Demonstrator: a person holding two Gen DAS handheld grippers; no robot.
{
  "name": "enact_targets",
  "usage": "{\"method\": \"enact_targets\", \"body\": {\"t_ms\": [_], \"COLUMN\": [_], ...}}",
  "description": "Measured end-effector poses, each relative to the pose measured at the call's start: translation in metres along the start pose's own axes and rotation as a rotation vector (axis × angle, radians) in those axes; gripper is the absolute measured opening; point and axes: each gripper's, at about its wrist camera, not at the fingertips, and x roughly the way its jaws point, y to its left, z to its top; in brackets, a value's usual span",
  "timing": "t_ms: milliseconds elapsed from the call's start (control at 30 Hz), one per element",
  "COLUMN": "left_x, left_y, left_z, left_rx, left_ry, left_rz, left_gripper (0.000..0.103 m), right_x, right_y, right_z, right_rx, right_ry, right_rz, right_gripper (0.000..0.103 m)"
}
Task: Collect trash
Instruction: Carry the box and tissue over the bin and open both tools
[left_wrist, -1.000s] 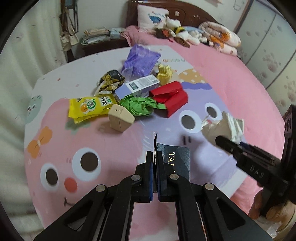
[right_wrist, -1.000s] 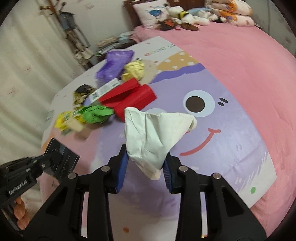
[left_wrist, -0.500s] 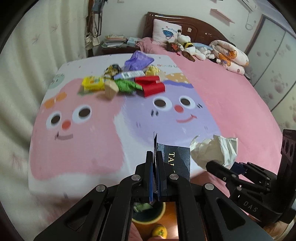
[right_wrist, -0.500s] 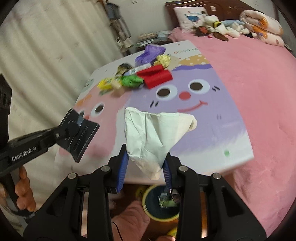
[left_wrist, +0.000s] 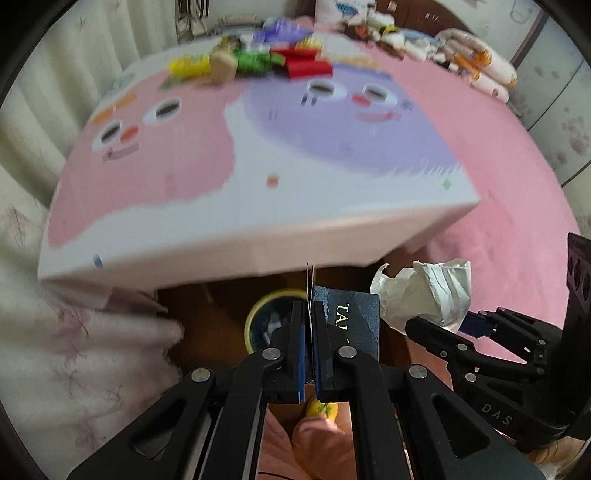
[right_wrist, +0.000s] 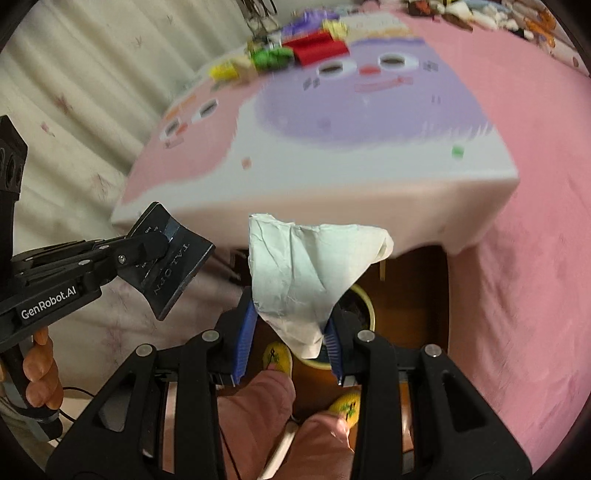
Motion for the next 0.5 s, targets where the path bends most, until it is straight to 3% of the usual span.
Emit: {"method": "enact_targets", "body": {"t_ms": [300, 500], "left_x": [0.129, 0.215], "left_y": [0.012, 0.019], "left_z": [-0.049, -0.077], "left_rx": [-0.016, -0.006], "left_ry": [0.115, 0.146], "left_rz": [0.004, 0.005], "left_gripper": [0.003, 0.004], "right_x": [0.119, 0.215], "right_y": [-0.043, -0.075], "right_z": [-0.052, -0.085], "right_rx": [0.066, 0.103], "right_ry": [0.139, 0.195], "right_rz": [-0.063, -0.109], "right_gripper": [0.032, 0.033]}}
